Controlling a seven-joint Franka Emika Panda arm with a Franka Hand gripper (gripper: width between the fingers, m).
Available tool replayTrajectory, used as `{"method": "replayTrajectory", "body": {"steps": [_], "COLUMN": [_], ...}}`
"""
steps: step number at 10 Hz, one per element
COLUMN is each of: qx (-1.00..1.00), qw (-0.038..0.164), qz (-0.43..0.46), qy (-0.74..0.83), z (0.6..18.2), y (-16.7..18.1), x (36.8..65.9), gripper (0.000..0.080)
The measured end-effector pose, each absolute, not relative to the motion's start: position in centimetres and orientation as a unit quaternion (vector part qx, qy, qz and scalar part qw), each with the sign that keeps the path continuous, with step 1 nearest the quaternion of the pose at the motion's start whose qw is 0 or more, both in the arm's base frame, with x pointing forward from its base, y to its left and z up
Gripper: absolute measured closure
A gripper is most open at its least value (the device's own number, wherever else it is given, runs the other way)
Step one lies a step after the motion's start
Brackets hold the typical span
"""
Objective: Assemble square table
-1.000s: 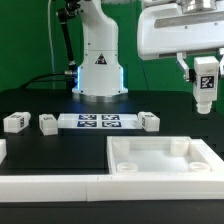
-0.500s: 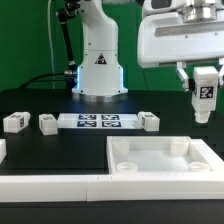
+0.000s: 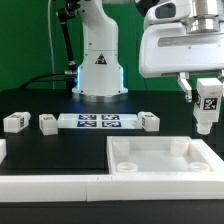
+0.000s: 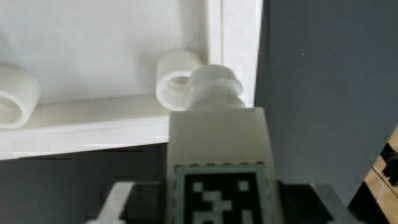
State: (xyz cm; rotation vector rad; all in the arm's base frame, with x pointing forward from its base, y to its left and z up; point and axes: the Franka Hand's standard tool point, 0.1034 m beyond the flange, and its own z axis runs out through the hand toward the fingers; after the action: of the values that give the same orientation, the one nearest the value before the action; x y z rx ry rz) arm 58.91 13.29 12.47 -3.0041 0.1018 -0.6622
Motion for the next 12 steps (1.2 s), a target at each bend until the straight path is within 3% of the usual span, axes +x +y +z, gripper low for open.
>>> {"method": "replayTrajectory", "body": {"steps": [2, 6, 9, 12], "qx": [-0.975, -0.97, -0.969, -0.969], "qw": [0.033, 0.033, 0.018, 0.017], "qz": [-0.216, -0.239, -0.246, -0.247], "qy": [0.031, 0.005, -0.017, -0.021], "z": [12.3, 10.5, 10.6, 11.2], "y": [13.3, 13.8, 12.6, 12.5], "x": [58.9, 59.8, 61.0, 61.4], "gripper": [0.0512, 0.0512, 0.0512, 0.0512]}}
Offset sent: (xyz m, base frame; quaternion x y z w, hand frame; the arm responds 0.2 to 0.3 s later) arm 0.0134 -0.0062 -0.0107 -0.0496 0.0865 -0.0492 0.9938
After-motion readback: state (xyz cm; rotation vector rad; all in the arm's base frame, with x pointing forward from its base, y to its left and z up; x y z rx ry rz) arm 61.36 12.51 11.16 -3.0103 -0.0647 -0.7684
